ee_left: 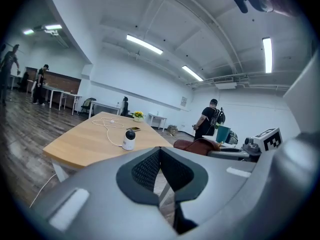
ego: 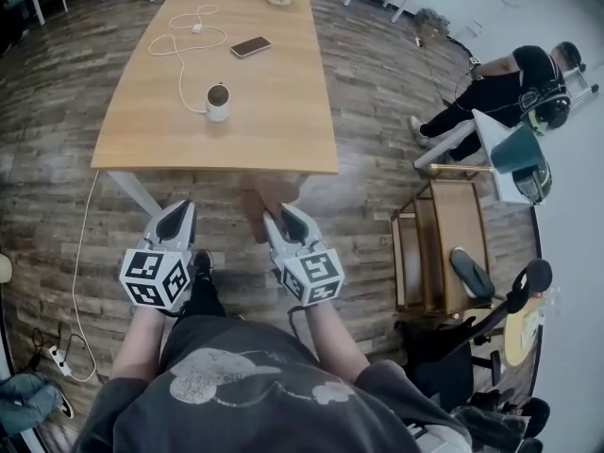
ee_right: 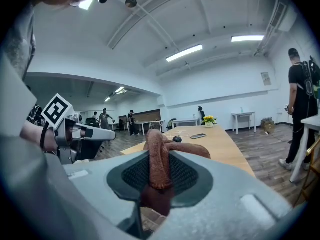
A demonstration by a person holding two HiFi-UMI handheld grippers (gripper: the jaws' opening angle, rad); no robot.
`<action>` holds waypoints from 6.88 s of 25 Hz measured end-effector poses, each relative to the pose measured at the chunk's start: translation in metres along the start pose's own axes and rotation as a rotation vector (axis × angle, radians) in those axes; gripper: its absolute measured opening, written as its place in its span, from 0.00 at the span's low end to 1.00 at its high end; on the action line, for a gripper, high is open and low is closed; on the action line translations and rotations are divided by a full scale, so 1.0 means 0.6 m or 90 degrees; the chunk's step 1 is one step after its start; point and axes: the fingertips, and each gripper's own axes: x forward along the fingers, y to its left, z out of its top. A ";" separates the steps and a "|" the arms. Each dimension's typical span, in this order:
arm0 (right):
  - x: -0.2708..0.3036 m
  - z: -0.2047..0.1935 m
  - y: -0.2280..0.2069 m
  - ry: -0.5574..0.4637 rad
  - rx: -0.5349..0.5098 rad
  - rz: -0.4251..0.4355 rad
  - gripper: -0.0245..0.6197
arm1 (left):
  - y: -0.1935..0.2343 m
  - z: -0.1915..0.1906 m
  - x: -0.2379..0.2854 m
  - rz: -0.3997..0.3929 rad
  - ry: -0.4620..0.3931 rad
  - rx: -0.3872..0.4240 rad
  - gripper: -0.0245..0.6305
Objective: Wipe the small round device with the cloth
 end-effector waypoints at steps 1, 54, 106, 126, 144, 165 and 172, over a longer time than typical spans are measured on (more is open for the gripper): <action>0.016 0.005 -0.005 0.002 0.000 -0.002 0.16 | 0.011 0.005 0.013 -0.002 0.001 -0.003 0.07; 0.503 0.005 -0.231 0.180 0.025 -0.018 0.16 | 0.275 0.111 0.375 0.012 0.067 -0.047 0.07; 0.625 0.124 -0.244 0.140 -0.093 0.167 0.17 | 0.379 0.144 0.477 0.041 0.078 -0.064 0.07; 0.698 0.023 -0.195 0.280 -0.161 0.312 0.17 | 0.418 0.124 0.492 0.050 0.105 -0.098 0.07; 0.709 -0.055 -0.207 0.366 -0.178 0.325 0.17 | 0.417 0.102 0.504 0.060 0.134 -0.099 0.07; 0.613 0.145 -0.157 0.147 -0.076 0.246 0.17 | 0.388 0.111 0.422 0.154 0.075 -0.091 0.07; 0.610 0.088 -0.084 0.180 -0.071 0.204 0.17 | 0.405 0.117 0.392 0.119 0.075 -0.080 0.07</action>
